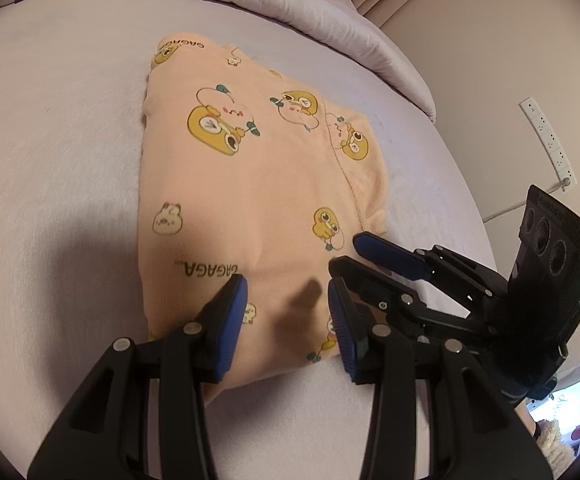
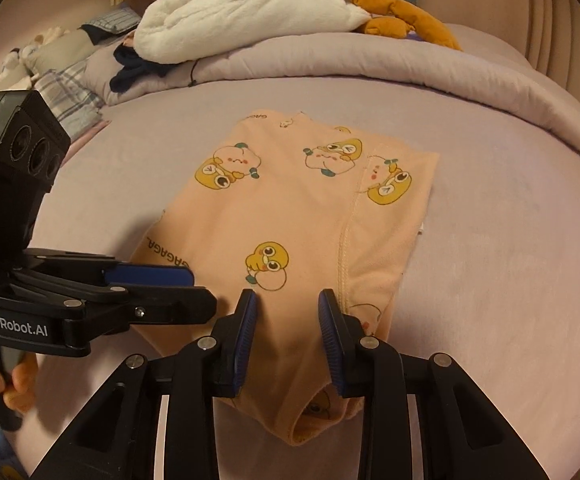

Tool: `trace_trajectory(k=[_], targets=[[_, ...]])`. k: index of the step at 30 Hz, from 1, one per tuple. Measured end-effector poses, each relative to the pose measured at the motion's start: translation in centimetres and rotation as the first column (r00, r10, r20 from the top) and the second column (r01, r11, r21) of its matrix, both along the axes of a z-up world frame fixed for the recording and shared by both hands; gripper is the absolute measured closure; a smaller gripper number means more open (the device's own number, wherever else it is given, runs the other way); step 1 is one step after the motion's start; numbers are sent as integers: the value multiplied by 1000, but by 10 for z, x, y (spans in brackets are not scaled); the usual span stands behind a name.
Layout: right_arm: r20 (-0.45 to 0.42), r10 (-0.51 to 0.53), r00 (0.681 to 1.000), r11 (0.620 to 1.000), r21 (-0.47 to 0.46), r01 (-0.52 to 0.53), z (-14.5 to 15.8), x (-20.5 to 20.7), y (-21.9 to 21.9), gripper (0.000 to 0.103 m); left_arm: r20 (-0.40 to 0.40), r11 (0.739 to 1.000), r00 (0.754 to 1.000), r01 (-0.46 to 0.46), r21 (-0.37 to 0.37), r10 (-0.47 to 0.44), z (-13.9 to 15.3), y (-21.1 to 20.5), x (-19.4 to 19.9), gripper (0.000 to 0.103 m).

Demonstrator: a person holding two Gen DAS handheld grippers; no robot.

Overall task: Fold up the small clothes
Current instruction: 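Withdraw both tools from the folded shirt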

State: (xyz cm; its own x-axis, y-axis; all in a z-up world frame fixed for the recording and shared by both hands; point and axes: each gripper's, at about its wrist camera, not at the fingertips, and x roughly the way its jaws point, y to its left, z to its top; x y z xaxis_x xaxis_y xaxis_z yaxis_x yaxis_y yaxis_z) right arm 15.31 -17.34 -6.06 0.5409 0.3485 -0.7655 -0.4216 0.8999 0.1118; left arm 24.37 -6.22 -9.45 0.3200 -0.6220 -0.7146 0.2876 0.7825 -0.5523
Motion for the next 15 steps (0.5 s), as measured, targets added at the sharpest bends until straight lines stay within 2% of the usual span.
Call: trace_trajectory(k=[15], targets=[[-21, -20, 1000, 998, 59, 21, -3, -22, -10, 71, -1, 1000, 1000, -3, 29, 3, -2, 22, -33, 62]])
